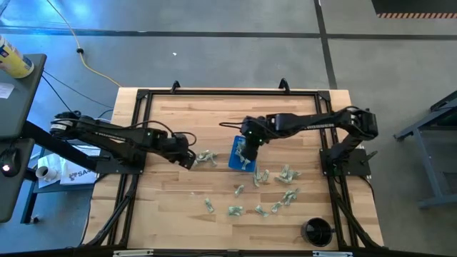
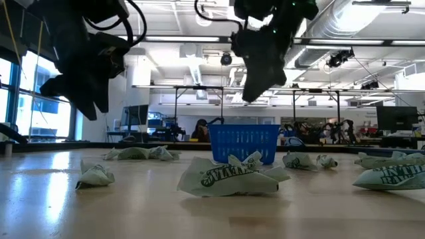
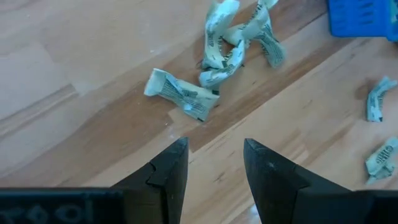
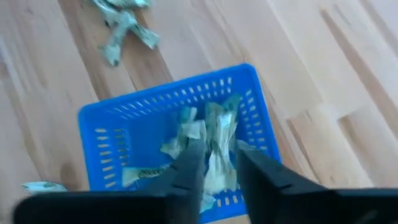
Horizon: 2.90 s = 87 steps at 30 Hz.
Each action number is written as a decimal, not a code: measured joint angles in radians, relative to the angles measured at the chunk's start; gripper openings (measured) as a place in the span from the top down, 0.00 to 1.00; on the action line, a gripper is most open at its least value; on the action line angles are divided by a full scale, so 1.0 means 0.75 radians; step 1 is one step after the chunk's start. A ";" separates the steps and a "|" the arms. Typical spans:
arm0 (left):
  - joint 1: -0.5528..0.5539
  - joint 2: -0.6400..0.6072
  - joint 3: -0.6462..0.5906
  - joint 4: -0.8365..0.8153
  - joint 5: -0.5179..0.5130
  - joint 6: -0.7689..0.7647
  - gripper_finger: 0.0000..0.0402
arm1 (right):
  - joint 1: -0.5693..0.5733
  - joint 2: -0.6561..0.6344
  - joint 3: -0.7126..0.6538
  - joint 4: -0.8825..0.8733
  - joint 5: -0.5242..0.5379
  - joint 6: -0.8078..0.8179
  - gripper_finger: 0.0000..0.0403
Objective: Pick and place Stevia / Truvia into bins
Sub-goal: Put the stevia packet into the blue basket
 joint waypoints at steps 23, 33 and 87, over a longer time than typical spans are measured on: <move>0.000 0.285 0.000 0.122 -0.090 -0.497 0.53 | 0.025 -0.047 -0.061 -0.266 0.238 0.074 0.30; 0.001 0.437 0.002 0.258 -0.115 -0.591 0.53 | 0.025 -0.047 -0.061 -0.260 0.260 0.045 0.30; 0.228 0.600 0.402 0.844 0.016 0.541 0.94 | 0.058 -0.491 -0.060 -0.550 0.512 0.101 0.43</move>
